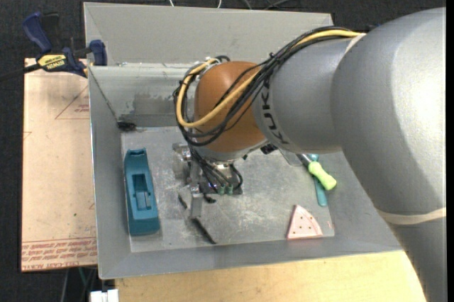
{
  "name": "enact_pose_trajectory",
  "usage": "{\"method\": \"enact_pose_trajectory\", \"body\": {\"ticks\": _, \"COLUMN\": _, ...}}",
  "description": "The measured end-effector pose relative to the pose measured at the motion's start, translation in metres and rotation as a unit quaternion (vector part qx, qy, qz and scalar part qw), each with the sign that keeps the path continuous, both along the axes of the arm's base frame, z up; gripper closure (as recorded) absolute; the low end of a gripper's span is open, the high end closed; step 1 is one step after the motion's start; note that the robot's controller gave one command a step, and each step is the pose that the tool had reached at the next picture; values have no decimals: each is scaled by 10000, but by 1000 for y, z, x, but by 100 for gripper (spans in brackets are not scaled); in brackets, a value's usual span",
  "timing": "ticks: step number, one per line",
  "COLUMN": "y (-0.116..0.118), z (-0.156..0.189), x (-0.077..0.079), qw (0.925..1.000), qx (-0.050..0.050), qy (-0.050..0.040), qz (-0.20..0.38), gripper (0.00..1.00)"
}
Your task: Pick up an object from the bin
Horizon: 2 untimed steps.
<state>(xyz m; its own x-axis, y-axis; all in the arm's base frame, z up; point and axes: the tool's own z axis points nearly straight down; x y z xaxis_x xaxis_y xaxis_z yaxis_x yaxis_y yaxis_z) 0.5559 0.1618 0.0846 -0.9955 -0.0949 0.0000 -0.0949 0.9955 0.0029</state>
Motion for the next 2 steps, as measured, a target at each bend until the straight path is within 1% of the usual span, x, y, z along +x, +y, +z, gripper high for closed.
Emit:
{"method": "enact_pose_trajectory", "body": {"ticks": 1, "y": -41, "z": 32, "x": 8, "qw": 9959, "qx": 8, "qy": 14, "qz": -902, "gripper": 0}}
{"method": "enact_pose_trajectory", "body": {"ticks": 2, "y": -64, "z": 8, "x": 26, "qw": 9955, "qx": 11, "qy": 7, "qz": -947, "gripper": 0}}
